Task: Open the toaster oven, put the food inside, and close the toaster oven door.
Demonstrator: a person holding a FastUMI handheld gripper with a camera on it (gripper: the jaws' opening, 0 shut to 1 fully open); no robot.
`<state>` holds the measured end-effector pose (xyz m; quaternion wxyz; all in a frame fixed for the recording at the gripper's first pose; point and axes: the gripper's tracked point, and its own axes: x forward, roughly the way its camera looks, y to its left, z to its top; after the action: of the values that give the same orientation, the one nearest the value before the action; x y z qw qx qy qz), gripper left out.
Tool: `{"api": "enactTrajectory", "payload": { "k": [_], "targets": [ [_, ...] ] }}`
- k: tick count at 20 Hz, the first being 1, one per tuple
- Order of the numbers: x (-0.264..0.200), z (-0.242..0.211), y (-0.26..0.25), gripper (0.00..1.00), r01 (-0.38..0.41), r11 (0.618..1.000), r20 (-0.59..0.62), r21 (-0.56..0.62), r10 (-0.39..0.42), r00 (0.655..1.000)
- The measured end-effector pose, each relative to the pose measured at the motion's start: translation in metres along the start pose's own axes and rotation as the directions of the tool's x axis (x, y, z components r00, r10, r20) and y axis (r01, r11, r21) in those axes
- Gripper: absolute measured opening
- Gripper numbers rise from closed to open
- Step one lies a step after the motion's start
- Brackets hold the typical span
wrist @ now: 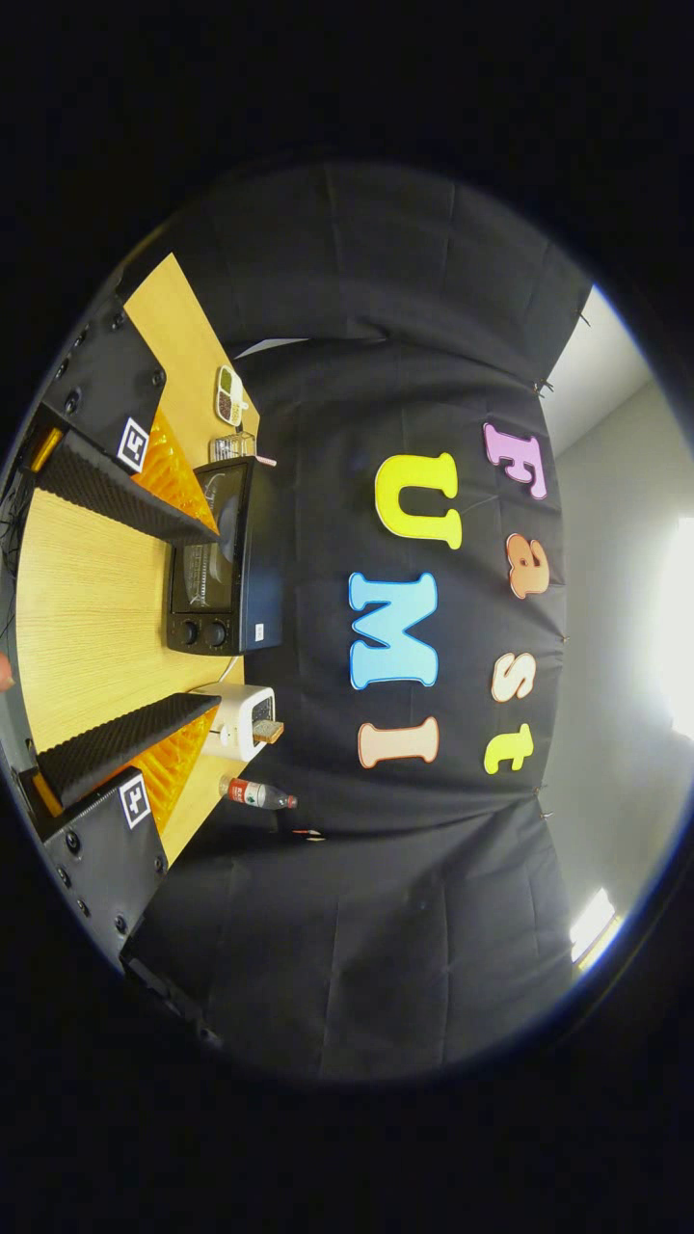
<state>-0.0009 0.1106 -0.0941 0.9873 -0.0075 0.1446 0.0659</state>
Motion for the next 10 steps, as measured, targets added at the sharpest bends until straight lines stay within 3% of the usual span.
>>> {"api": "enactTrajectory", "payload": {
  "k": [10],
  "targets": [
    [-0.008, 0.012, -0.016, 0.97, 0.034, 0.999, 0.028, 0.027, -0.035, 0.999]
  ]
}}
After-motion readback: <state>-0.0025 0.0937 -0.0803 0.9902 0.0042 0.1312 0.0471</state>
